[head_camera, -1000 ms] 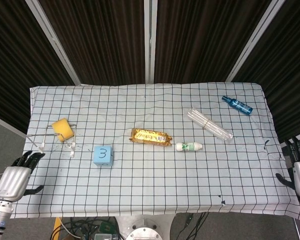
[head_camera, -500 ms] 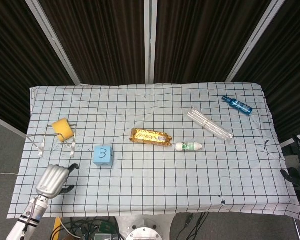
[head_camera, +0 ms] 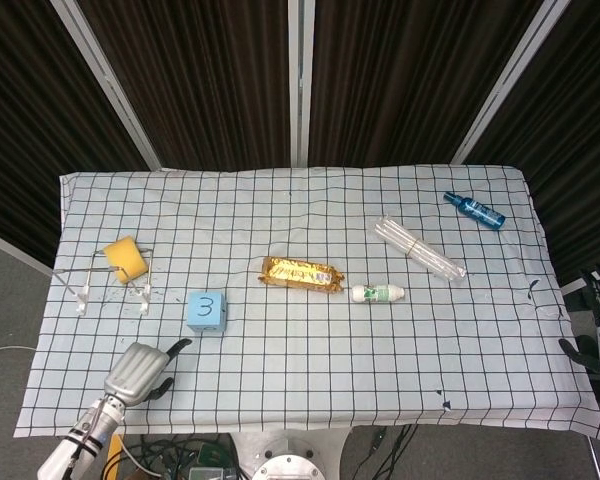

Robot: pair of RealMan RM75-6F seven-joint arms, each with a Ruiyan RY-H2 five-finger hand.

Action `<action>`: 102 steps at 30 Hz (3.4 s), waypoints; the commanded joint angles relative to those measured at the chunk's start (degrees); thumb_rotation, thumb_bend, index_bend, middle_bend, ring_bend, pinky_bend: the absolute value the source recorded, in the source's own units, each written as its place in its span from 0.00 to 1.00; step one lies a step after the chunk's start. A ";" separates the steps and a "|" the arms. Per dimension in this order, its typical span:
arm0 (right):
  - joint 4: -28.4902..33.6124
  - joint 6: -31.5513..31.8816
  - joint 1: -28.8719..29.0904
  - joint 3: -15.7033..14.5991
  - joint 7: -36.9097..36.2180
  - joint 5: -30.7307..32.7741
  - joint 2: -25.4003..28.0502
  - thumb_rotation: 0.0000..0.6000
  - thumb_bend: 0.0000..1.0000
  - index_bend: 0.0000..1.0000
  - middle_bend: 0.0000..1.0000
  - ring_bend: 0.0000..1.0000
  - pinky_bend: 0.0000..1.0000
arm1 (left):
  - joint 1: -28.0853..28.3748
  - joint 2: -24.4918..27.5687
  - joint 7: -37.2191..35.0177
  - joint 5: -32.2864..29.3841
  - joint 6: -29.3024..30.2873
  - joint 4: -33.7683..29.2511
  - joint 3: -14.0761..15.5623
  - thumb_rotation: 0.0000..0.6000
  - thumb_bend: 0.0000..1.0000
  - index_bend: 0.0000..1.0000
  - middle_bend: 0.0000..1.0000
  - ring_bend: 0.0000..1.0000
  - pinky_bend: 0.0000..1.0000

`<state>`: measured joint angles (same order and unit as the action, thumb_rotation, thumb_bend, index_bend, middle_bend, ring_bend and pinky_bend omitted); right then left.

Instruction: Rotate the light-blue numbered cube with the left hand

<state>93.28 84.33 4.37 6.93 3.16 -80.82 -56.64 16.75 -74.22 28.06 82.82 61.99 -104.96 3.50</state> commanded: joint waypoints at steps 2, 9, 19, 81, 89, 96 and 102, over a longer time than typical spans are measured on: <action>-0.34 -0.25 -0.03 -0.02 -0.35 0.33 0.04 1.00 0.08 0.00 0.00 0.00 0.00 | 1.06 -1.81 1.93 -2.05 -0.70 0.66 -0.78 1.00 0.37 0.15 0.89 0.87 0.80; -0.94 -0.91 0.06 -0.02 -0.86 0.97 -0.02 1.00 0.08 0.00 0.00 0.00 0.00 | 1.90 -2.85 3.47 -5.58 -0.67 1.28 -1.81 1.00 0.37 0.14 0.90 0.87 0.80; -0.95 -1.36 0.29 -0.07 -0.46 1.20 -0.21 1.00 0.08 0.00 0.00 0.00 0.00 | 1.74 -3.66 1.52 -7.22 1.89 2.58 -2.78 1.00 0.38 0.13 0.90 0.88 0.80; 1.22 -2.00 0.65 -0.05 3.23 2.98 0.39 1.00 0.12 0.00 0.00 0.00 0.00 | 33.61 6.97 -5.88 -37.69 -28.94 12.62 -7.91 1.00 0.42 0.13 0.90 0.87 0.80; 1.00 -2.23 0.74 0.01 3.34 3.35 0.28 1.00 0.12 0.00 0.00 0.00 0.00 | 37.54 6.25 -5.70 -39.71 -30.83 14.96 -5.87 1.00 0.43 0.13 0.89 0.87 0.80; 0.77 -2.47 0.78 -0.04 3.45 3.63 -0.01 1.00 0.12 0.00 0.00 0.00 0.00 | 40.90 5.60 -5.06 -40.75 -31.27 15.55 -4.43 1.00 0.46 0.13 0.88 0.87 0.80; 0.09 -2.81 0.78 0.02 3.07 4.18 -0.33 1.00 0.12 0.00 0.00 0.00 0.00 | 43.65 4.87 -4.39 -42.21 -31.19 16.50 -3.15 1.00 0.48 0.13 0.87 0.86 0.79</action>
<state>93.42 81.56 5.14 6.93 6.27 -76.69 -56.94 59.95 -69.15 23.48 40.92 30.68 -88.68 0.08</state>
